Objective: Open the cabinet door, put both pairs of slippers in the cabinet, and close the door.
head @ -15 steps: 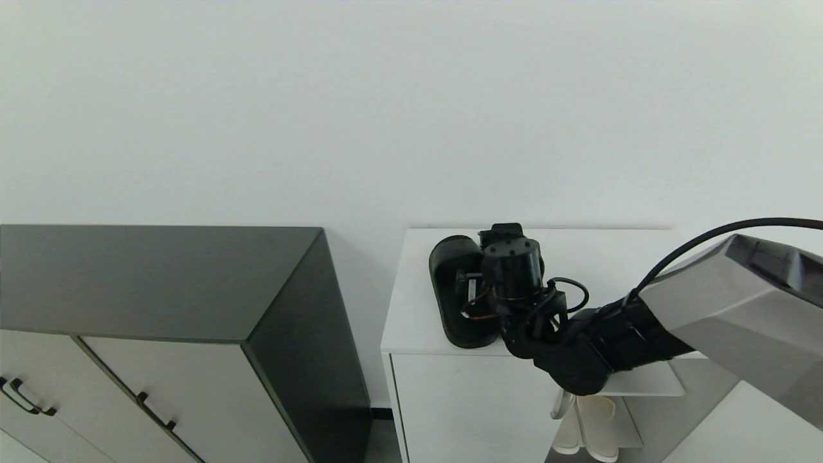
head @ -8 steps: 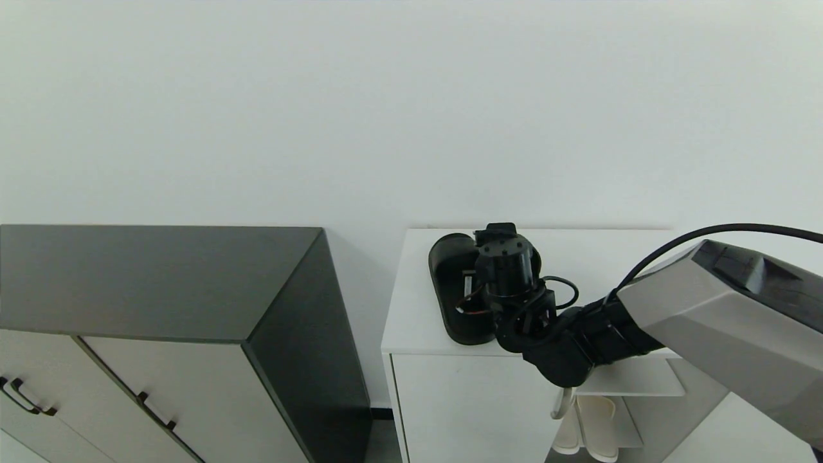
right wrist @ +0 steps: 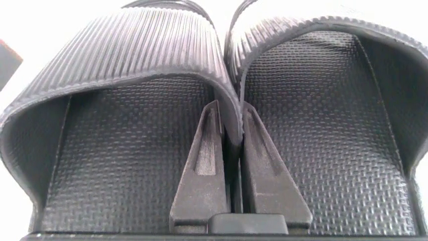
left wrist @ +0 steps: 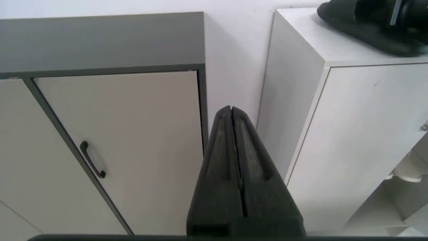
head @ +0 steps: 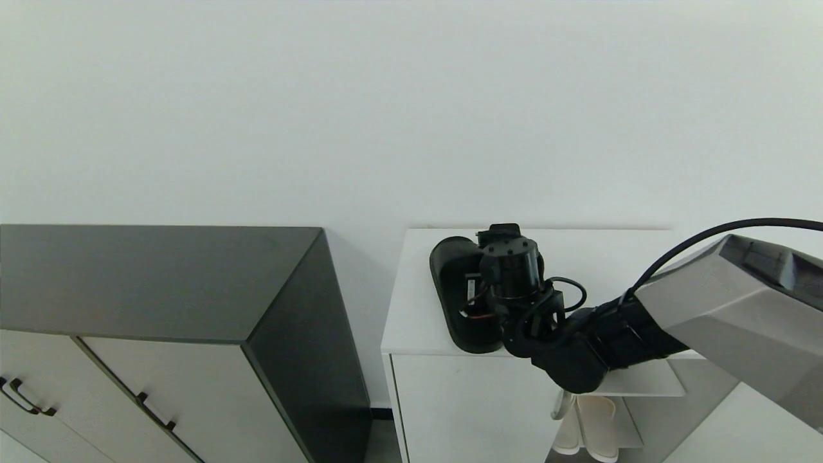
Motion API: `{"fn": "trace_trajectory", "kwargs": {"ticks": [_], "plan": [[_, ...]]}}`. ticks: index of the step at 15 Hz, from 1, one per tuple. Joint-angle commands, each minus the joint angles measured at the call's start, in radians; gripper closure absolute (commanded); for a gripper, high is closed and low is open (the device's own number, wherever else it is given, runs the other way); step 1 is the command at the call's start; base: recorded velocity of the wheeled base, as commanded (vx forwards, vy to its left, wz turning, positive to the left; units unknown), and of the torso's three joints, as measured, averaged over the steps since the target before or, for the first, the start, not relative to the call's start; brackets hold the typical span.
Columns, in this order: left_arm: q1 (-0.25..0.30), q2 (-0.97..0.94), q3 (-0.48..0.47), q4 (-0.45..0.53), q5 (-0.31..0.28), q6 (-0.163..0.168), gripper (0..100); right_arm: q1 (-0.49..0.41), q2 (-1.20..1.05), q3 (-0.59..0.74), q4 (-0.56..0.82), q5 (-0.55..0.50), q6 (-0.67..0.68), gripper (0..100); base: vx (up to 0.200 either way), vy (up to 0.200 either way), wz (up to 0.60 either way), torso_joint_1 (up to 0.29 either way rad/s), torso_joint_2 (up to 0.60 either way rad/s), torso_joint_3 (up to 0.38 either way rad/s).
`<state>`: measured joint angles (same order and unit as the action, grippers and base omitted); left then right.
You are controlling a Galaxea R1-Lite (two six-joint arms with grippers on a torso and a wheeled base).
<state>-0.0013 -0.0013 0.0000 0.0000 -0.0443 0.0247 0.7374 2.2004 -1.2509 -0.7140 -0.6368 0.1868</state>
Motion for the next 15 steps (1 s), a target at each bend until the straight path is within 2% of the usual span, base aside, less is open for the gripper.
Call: {"fn": "trace_trajectory", "kwargs": {"ticks": [1, 7, 10, 15], "plan": [[0.000, 0.001, 0.000, 0.000, 0.000, 0.000, 100, 0.020, -0.084, 0.051, -0.008, 0.005, 0.000, 100, 0.000, 0.000, 0.00, 0.000, 0.00, 0.000], [0.000, 0.001, 0.000, 0.000, 0.000, 0.000, 100, 0.106, -0.288, 0.272, -0.007, 0.023, 0.000, 100, 0.000, 0.000, 0.00, 0.000, 0.00, 0.000], [0.000, 0.001, 0.000, 0.000, 0.000, 0.001, 100, 0.138, -0.442, 0.465, -0.005, 0.131, 0.002, 100, 0.000, 0.000, 0.00, 0.000, 0.00, 0.000], [0.000, 0.001, 0.000, 0.000, 0.000, 0.000, 100, 0.148, -0.465, 0.502, -0.008, 0.151, -0.035, 100, 0.000, 0.000, 0.00, 0.000, 0.00, 0.000]]}}
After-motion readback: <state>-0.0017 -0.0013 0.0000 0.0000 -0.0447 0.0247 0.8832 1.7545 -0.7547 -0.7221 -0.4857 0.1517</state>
